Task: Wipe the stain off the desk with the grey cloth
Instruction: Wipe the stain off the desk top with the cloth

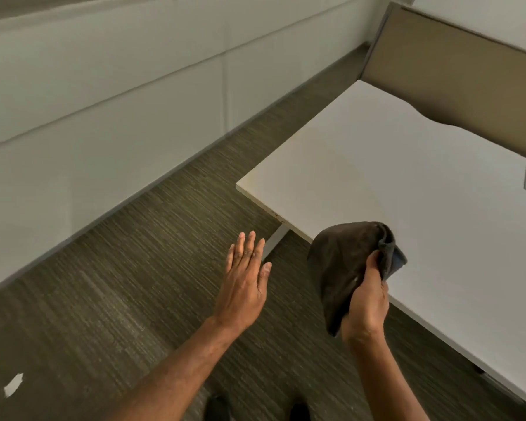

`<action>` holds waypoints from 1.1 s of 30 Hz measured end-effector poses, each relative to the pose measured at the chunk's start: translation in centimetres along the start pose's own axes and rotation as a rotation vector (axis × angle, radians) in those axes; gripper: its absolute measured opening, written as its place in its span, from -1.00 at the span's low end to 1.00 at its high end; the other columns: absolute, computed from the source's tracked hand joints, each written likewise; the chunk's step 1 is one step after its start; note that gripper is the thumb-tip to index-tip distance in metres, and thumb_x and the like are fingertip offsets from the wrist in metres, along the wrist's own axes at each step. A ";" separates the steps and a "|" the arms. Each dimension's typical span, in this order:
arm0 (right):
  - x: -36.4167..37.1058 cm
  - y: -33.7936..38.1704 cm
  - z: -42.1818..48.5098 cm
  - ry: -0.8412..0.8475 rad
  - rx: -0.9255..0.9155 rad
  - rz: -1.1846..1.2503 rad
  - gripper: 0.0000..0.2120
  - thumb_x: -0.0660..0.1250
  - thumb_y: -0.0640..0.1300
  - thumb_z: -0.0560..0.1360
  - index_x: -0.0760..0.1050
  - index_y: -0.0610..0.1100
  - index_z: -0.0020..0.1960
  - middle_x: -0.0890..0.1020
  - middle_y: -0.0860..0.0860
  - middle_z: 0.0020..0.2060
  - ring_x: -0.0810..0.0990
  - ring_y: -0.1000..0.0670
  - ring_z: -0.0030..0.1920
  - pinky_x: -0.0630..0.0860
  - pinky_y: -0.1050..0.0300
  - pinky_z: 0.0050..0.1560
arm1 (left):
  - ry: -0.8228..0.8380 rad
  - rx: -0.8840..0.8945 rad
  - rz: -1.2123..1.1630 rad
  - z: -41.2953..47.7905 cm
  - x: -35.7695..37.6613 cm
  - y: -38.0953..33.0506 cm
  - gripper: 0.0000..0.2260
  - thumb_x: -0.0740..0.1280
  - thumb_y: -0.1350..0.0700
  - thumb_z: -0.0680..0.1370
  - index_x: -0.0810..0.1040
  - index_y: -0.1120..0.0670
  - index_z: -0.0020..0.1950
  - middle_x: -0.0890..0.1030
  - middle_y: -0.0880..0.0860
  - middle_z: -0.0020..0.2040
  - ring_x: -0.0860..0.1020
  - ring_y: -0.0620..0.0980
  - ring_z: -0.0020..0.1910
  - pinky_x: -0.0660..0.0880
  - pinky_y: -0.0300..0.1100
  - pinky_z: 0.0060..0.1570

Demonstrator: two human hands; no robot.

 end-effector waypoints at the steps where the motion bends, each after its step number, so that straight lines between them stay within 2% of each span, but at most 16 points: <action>1: -0.1 0.8 0.3 -0.007 -0.080 -0.019 -0.69 0.21 0.31 0.46 0.38 0.24 0.14 0.52 0.18 0.11 0.46 -0.05 0.33 0.31 -0.19 0.47 | -0.009 -0.005 0.001 0.0 0.2 -0.1 -0.46 -0.12 -0.13 0.71 0.09 0.05 0.65 0.01 0.04 0.69 -0.17 -0.03 0.67 -0.13 0.02 0.65; 4: -0.1 3.1 0.4 -0.028 -0.320 -0.095 -0.56 0.15 0.28 0.57 0.34 0.17 0.39 0.49 0.21 0.28 0.43 0.06 0.40 0.28 -0.12 0.52 | -0.029 -0.024 -0.006 -0.3 0.8 -0.3 -0.47 -0.10 -0.12 0.72 0.10 0.06 0.65 0.03 0.05 0.69 -0.15 -0.01 0.68 -0.11 0.03 0.65; 6: -0.3 4.3 0.3 -0.046 -0.496 -0.170 -0.67 0.12 0.16 0.63 0.37 0.23 0.38 0.56 0.20 0.24 0.52 0.13 0.29 0.40 -0.07 0.46 | -0.035 -0.037 -0.001 -0.7 1.4 -0.5 -0.48 -0.10 -0.12 0.72 0.11 0.06 0.65 0.04 0.06 0.68 -0.14 0.00 0.68 -0.08 0.06 0.65; 7: -0.2 4.5 0.4 -0.039 -0.578 -0.232 -0.72 0.10 0.11 0.65 0.41 0.22 0.34 0.61 0.15 0.11 0.59 0.08 0.13 0.51 -0.10 0.34 | -0.040 -0.043 0.001 -0.8 1.6 -0.6 -0.48 -0.09 -0.12 0.72 0.12 0.06 0.65 0.05 0.06 0.68 -0.13 0.00 0.68 -0.06 0.08 0.65; 8: 0.0 4.4 0.8 -0.009 -0.633 -0.301 -0.71 0.09 0.11 0.67 0.42 0.10 0.32 0.60 0.05 -0.04 0.58 -0.01 -0.05 0.58 -0.22 0.15 | -0.045 -0.049 0.001 -0.9 1.8 -0.6 -0.48 -0.09 -0.12 0.73 0.13 0.07 0.65 0.05 0.06 0.68 -0.13 0.00 0.68 -0.05 0.09 0.65; 9: 0.4 3.9 1.6 0.023 -0.648 -0.385 -0.61 0.09 0.15 0.66 0.39 -0.02 0.37 0.58 -0.06 -0.07 0.55 -0.13 -0.10 0.58 -0.31 0.00 | -0.049 -0.055 0.004 -1.1 2.1 -0.6 -0.48 -0.08 -0.11 0.73 0.14 0.07 0.65 0.06 0.07 0.68 -0.12 0.00 0.68 -0.04 0.10 0.65; 10: 0.7 3.1 2.6 0.057 -0.645 -0.482 -0.54 0.10 0.15 0.65 0.36 -0.12 0.40 0.57 -0.17 0.04 0.56 -0.22 0.00 0.52 -0.39 0.03 | -0.052 -0.061 0.014 -1.2 2.3 -0.6 -0.48 -0.07 -0.11 0.73 0.14 0.07 0.65 0.06 0.07 0.68 -0.12 0.01 0.68 -0.03 0.11 0.64; 11: 1.0 2.3 3.5 0.087 -0.660 -0.581 -0.55 0.12 0.07 0.65 0.33 -0.15 0.44 0.54 -0.21 0.21 0.54 -0.24 0.18 0.49 -0.37 0.16 | -0.057 -0.067 0.028 -1.2 2.6 -0.6 -0.49 -0.07 -0.11 0.73 0.14 0.07 0.65 0.07 0.07 0.68 -0.11 0.01 0.68 -0.02 0.11 0.64; 13: 1.6 0.0 4.8 0.154 -0.683 -0.768 -0.55 0.10 -0.06 0.66 0.23 -0.05 0.54 0.43 -0.16 0.45 0.40 -0.18 0.45 0.36 -0.31 0.41 | -0.065 -0.085 0.051 -1.3 3.2 -0.5 -0.50 -0.06 -0.11 0.73 0.13 0.05 0.64 0.07 0.06 0.68 -0.11 0.00 0.68 -0.02 0.09 0.64; 15: 1.9 -2.3 4.9 0.207 -0.679 -0.921 -0.48 0.06 -0.10 0.64 0.12 0.04 0.59 0.26 -0.09 0.58 0.21 -0.13 0.57 0.17 -0.32 0.52 | -0.076 -0.099 0.053 -1.5 3.7 -0.4 -0.50 -0.06 -0.11 0.74 0.14 0.05 0.64 0.08 0.06 0.68 -0.11 -0.01 0.68 -0.03 0.06 0.65; 17: 1.8 -4.2 4.7 0.259 -0.691 -1.018 -0.35 0.09 -0.15 0.54 0.09 0.06 0.61 0.15 -0.05 0.62 0.06 -0.07 0.62 0.05 -0.29 0.56 | -0.093 -0.111 0.045 -1.6 4.0 -0.2 -0.50 -0.05 -0.10 0.74 0.17 0.08 0.64 0.09 0.07 0.68 -0.09 -0.01 0.68 -0.04 0.04 0.64; 20: 1.5 -6.0 5.0 0.305 -0.697 -1.110 -0.24 0.12 -0.19 0.42 0.11 0.01 0.62 0.09 -0.02 0.63 -0.03 -0.02 0.63 -0.05 -0.28 0.58 | -0.105 -0.122 0.048 -1.6 4.3 0.4 -0.50 -0.05 -0.09 0.74 0.17 0.09 0.64 0.10 0.07 0.68 -0.09 0.00 0.68 -0.04 0.04 0.64; 26: 1.7 -7.3 5.6 0.324 -0.752 -1.230 -0.23 0.09 -0.13 0.39 0.10 -0.02 0.62 0.05 -0.03 0.63 -0.12 -0.04 0.63 -0.17 -0.29 0.58 | -0.113 -0.142 0.070 -0.9 5.0 2.1 -0.49 -0.07 -0.09 0.74 0.12 0.09 0.65 0.06 0.07 0.68 -0.11 0.00 0.68 -0.02 0.07 0.64; 33: 1.8 -9.2 7.1 0.324 -0.882 -1.461 -0.27 0.09 -0.06 0.43 0.16 -0.09 0.60 -0.01 -0.06 0.64 -0.14 -0.15 0.63 -0.13 -0.36 0.55 | -0.173 -0.109 0.153 0.4 6.2 4.3 -0.48 -0.03 -0.07 0.74 0.10 0.13 0.66 0.04 0.11 0.69 -0.09 0.05 0.68 0.07 0.11 0.63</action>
Point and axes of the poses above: each hand's wrist, its own z-axis towards the middle knuckle, its own x-axis out of the palm, y = z × x, the point moved 8 cm from there along z, towards the middle knuckle
